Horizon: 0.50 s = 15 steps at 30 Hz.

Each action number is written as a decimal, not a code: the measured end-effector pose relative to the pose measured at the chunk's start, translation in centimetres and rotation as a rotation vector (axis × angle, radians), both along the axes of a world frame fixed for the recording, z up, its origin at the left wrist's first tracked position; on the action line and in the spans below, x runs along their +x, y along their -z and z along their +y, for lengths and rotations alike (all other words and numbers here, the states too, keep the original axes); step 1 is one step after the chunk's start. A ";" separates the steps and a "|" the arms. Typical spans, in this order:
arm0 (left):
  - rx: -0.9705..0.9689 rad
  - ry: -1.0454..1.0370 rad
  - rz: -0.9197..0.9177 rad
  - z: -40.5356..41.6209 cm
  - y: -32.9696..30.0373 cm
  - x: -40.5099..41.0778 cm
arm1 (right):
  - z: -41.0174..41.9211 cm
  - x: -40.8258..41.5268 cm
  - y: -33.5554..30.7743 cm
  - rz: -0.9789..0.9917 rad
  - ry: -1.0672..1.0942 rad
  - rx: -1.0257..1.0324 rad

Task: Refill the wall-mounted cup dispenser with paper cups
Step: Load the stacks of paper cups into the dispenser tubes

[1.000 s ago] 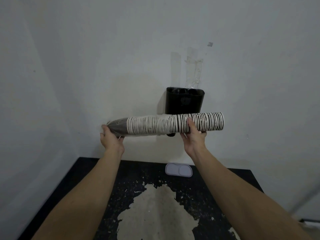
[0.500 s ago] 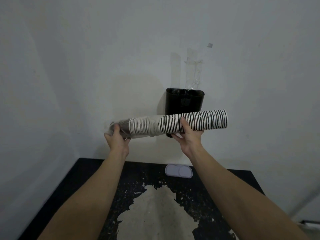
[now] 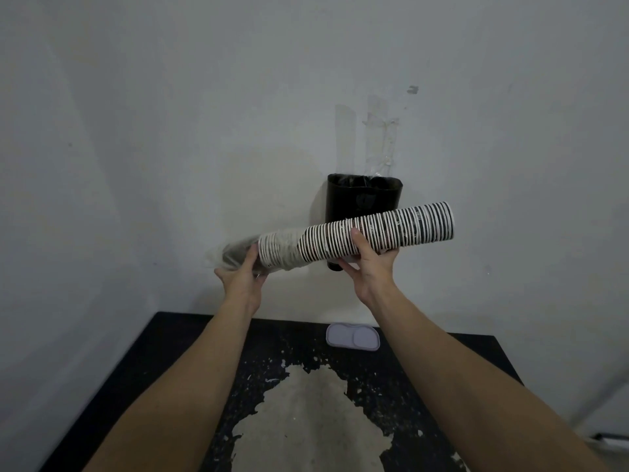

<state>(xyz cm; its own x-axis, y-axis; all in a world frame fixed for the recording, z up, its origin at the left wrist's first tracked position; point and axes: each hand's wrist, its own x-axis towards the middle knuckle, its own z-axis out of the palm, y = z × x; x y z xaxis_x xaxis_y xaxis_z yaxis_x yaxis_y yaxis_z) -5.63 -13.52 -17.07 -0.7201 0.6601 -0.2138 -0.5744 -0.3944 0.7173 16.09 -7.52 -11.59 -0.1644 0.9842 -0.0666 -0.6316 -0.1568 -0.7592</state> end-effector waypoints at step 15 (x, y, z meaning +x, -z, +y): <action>-0.012 -0.067 -0.174 0.1 1.6 0.1 | -0.1 0.6 -0.8 -0.080 0.034 0.108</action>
<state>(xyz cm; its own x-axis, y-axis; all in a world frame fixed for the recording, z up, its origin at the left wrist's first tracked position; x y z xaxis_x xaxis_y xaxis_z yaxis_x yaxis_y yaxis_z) -5.53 -13.37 -18.64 -0.7140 0.6086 -0.3462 -0.6629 -0.4283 0.6141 16.69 -7.65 -10.84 -0.1293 0.9912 0.0285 -0.5724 -0.0512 -0.8184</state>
